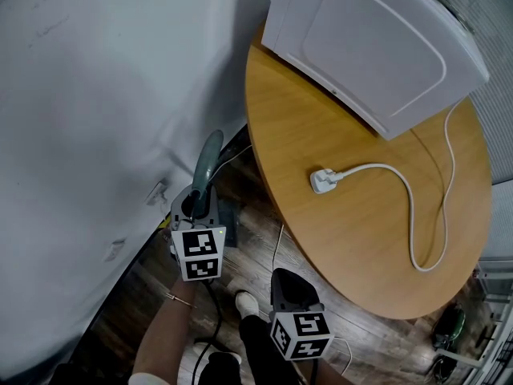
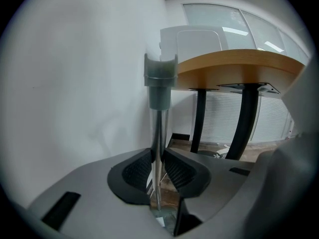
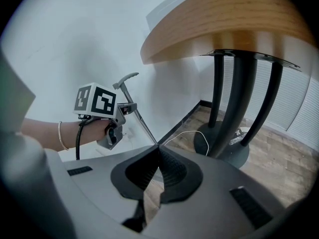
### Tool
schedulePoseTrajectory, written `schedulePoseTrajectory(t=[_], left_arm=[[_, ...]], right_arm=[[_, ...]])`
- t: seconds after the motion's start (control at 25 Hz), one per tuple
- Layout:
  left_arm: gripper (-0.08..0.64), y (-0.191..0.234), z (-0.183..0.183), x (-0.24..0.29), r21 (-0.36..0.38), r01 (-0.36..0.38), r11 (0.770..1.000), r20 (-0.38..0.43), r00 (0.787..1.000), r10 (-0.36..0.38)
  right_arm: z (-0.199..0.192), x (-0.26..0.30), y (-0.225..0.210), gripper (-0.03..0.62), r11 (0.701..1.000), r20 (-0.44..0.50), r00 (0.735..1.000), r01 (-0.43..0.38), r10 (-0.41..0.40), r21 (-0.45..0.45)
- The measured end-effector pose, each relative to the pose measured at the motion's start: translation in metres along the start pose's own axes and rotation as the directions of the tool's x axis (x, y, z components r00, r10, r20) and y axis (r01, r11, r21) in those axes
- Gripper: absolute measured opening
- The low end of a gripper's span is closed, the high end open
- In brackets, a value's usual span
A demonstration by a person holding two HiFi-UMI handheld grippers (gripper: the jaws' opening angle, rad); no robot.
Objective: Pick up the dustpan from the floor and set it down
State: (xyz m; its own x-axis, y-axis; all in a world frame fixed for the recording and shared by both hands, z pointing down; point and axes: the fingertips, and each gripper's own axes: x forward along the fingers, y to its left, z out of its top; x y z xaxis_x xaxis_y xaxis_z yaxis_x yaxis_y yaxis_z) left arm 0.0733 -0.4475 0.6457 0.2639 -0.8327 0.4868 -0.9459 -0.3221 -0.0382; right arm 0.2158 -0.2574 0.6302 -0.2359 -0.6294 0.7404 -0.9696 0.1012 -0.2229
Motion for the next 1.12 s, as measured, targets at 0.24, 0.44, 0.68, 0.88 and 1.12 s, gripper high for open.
schedulePoseTrajectory(t=[0.24,0.44,0.68,0.88,1.12], left_arm=[[0.091,0.001,0.001,0.010,-0.017,0.010,1.000,0.002,1.000,-0.010],[0.092,-0.002,0.004,0.014,-0.029,0.028,0.999,0.009,1.000,-0.028],[0.096,-0.003,0.004,0.014,-0.051,0.042,0.998,0.013,0.999,-0.041],[0.101,-0.003,0.004,0.014,-0.078,0.062,0.995,0.011,0.998,-0.061],[0.112,0.002,0.002,0.011,-0.127,0.065,0.990,0.030,0.998,-0.061]], right_arm=[[0.000,0.005,-0.001,0.032,1.000,-0.008,1.000,-0.005,0.005,-0.008],[0.001,0.006,-0.003,0.032,1.000,-0.015,1.000,-0.007,0.007,-0.014],[0.005,0.008,-0.005,0.032,1.000,-0.012,1.000,-0.004,0.004,-0.017],[0.003,0.008,-0.003,0.032,1.000,-0.015,1.000,-0.009,0.009,-0.022],[0.001,0.007,-0.003,0.032,1.000,-0.014,1.000,-0.005,0.004,-0.028]])
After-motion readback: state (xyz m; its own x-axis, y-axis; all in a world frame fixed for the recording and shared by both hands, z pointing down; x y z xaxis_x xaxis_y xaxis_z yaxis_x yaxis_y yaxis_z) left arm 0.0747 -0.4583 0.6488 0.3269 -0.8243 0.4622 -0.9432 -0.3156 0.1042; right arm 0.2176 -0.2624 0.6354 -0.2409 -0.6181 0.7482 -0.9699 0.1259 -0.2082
